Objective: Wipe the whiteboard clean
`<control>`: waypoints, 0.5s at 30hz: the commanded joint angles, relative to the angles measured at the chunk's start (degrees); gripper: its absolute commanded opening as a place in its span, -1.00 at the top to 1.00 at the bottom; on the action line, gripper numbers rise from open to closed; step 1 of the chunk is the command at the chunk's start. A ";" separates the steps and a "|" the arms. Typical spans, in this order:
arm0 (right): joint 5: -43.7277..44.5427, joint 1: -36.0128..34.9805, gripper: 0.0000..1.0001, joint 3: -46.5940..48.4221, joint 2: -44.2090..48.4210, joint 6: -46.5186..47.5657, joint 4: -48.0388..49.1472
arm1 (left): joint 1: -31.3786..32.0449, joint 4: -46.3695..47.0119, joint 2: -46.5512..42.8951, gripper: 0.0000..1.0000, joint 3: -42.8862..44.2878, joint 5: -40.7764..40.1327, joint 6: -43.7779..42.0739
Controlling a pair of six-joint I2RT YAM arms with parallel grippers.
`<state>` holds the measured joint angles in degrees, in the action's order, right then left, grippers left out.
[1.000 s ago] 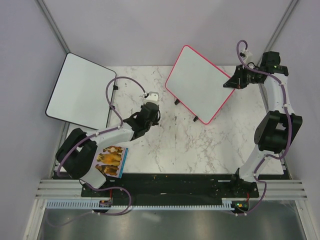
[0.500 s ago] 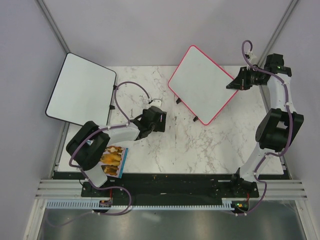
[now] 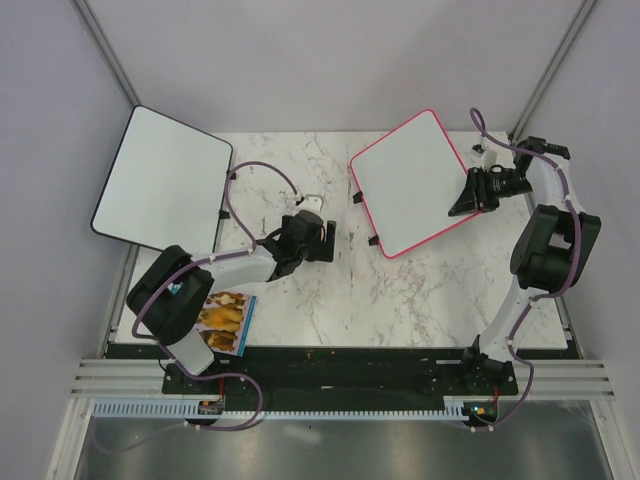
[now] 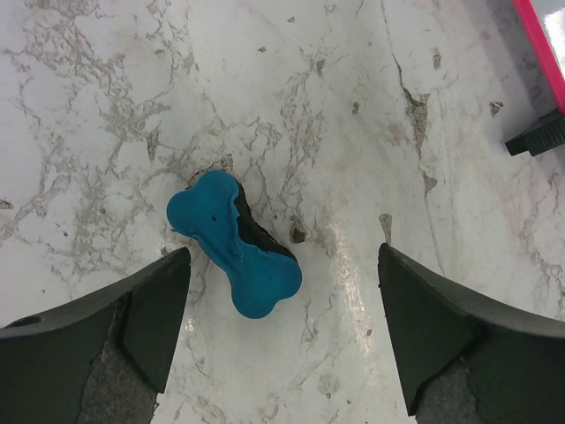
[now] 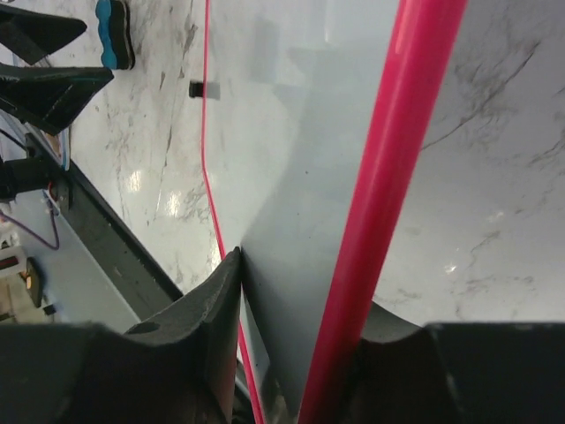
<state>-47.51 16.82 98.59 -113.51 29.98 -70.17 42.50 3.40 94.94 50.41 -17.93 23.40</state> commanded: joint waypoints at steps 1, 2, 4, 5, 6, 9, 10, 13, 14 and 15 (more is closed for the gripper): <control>3.47 -2.58 0.20 -1.20 -2.41 4.30 -8.75 | 0.13 1.87 -2.91 -0.83 -1.02 -1.40 0.86; 3.39 -2.41 0.17 -1.12 -2.59 4.30 -8.75 | 0.04 1.87 -3.18 -0.83 -1.11 -1.40 0.95; 3.21 -2.32 0.17 -1.03 -2.59 4.39 -8.67 | 0.13 1.87 -3.44 -0.84 -1.37 -1.67 0.95; 3.21 -2.23 0.14 -1.03 -2.59 4.48 -8.75 | 0.04 1.87 -3.62 -0.84 -1.37 -1.67 0.86; 3.30 -2.23 0.14 -1.03 -2.59 4.56 -8.67 | 0.13 1.87 -3.70 -0.84 -1.28 -1.67 0.69; 3.38 -1.88 0.07 -1.03 -2.24 4.74 -8.49 | 0.04 1.87 -3.88 -0.85 -1.37 -1.75 0.33; 3.47 -1.70 0.03 -0.85 -2.15 4.74 -8.40 | 0.13 1.87 -4.05 -0.85 -1.28 -1.75 0.25; 3.30 -1.18 -0.06 -0.06 -1.27 4.57 -8.31 | 0.04 1.96 -4.32 -0.85 -1.37 -1.84 0.16; 3.04 -1.09 -0.11 0.55 -0.66 4.39 -8.23 | 0.04 1.88 -4.49 -0.85 -1.37 -1.84 -0.02; 2.95 -0.91 -0.14 0.99 -0.39 4.04 -8.23 | 0.13 1.96 -4.58 -0.85 -1.28 -1.84 -0.11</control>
<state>-44.86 16.25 98.37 -114.83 32.82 -76.27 42.50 3.49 92.88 49.30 -18.06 23.40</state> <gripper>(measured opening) 0.542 0.924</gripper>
